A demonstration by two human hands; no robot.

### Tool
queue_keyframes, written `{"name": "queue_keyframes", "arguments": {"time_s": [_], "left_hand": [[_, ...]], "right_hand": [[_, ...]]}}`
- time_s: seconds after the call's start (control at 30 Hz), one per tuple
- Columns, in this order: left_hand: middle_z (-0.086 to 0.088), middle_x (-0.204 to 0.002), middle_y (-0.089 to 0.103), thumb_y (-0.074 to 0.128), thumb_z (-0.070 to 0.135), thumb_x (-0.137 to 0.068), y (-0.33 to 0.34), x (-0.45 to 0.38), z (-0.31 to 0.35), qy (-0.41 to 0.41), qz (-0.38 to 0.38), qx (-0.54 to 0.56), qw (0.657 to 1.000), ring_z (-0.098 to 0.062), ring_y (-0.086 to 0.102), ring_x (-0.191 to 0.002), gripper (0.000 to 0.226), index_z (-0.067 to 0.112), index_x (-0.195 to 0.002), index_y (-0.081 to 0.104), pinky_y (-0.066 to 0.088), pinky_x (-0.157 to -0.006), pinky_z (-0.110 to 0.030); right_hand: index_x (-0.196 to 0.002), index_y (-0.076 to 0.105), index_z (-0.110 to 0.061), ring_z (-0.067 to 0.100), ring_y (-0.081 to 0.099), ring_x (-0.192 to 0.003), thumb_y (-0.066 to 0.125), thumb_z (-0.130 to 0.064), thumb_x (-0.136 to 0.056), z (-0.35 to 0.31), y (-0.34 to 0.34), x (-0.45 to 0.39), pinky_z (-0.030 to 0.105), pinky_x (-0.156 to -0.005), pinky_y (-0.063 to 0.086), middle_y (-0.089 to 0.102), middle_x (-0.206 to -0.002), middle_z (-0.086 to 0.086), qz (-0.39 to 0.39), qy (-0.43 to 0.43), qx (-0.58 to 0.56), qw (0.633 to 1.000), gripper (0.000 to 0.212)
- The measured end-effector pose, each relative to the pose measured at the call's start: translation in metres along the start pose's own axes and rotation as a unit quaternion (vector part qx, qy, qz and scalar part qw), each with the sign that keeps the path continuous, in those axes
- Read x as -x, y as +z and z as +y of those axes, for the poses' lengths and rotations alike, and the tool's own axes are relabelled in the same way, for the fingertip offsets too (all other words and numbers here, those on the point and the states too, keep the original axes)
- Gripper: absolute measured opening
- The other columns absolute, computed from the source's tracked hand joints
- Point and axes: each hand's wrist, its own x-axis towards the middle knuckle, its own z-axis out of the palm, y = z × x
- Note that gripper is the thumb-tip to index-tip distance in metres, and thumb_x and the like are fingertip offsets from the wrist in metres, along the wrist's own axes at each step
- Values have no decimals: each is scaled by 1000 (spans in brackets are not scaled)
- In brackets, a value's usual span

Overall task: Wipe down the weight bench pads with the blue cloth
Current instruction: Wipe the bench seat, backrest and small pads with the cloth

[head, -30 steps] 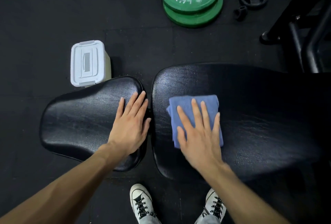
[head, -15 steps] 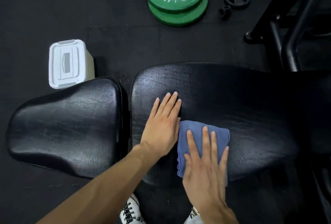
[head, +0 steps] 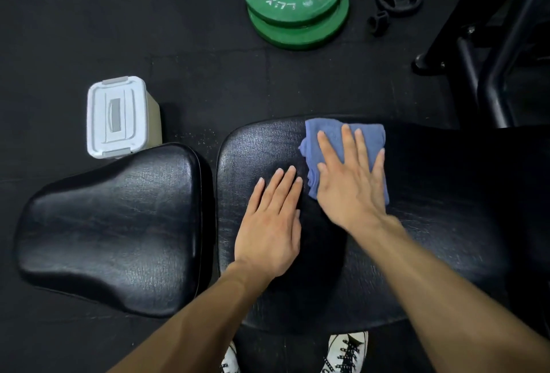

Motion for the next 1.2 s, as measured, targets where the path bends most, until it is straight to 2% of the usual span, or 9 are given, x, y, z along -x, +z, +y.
{"name": "queue_keyframes", "arguments": {"time_s": [0.17,0.3,0.5,0.63,0.73,0.8,0.93,1.03,1.2], "left_hand": [[-4,-172,17,33,27,-105,-1,1,1,3,2,-1,1000,-18,7,-160,58,12,-160,29,13,-129,-47],[-4,-172,18,32,27,-105,-2,2,1,2,4,-4,1000,-18,9,-160,57,12,-160,30,13,-129,-46],[-5,-172,19,29,27,-105,-2,3,0,2,4,-3,1000,-18,9,-160,57,12,-160,30,12,-129,-46],[-4,-172,18,26,27,-106,-1,2,0,1,4,-3,1000,-18,9,-160,56,12,-160,29,12,-129,-47],[-4,-171,20,27,27,-106,0,3,1,0,6,-5,1000,-19,10,-160,56,12,-160,30,13,-129,-47],[-4,-171,20,28,27,-106,-1,2,2,-1,8,-7,1000,-19,11,-159,56,12,-160,30,14,-129,-48],[-4,-171,21,29,26,-106,-1,2,4,-5,9,-8,1000,-19,12,-159,55,12,-159,31,15,-129,-48],[-4,-170,24,32,24,-105,-2,0,5,-9,11,9,1000,-19,14,-159,55,11,-158,33,14,-129,-49],[-4,-171,22,31,23,-105,0,1,8,-18,17,8,1000,-19,12,-159,55,11,-159,32,15,-128,-50]], "right_hand": [[-164,-1,-36,25,-17,-159,24,-39,-109,2,-10,-31,63,-125,-3,-15,-174,5,-12,-1,-5,1000,61],[-164,-2,-36,26,-17,-159,23,-40,-109,2,-7,-21,62,-126,-3,-15,-174,5,6,-6,-7,1000,61],[-165,6,-35,27,-9,-160,14,-43,-103,19,22,71,65,-125,9,-4,-174,9,41,-13,-9,999,62],[-165,13,-32,30,0,-161,21,-42,-106,35,46,143,63,-126,15,5,-174,11,57,-24,-14,998,60],[-162,27,-32,32,12,-160,22,-42,-111,58,63,185,56,-127,11,17,-172,12,95,-71,-48,992,52],[-160,29,-31,32,18,-158,19,-43,-112,72,69,200,52,-128,7,20,-171,11,105,-72,-51,991,51],[-163,23,-26,33,16,-159,8,-44,-111,72,62,197,60,-123,16,18,-171,16,54,-24,11,998,58],[-164,19,-25,32,9,-160,6,-44,-109,71,49,178,61,-125,11,13,-172,19,34,-11,26,999,60],[-164,20,-25,34,9,-160,19,-43,-103,76,22,106,63,-125,15,13,-171,23,31,12,11,999,63]]}}
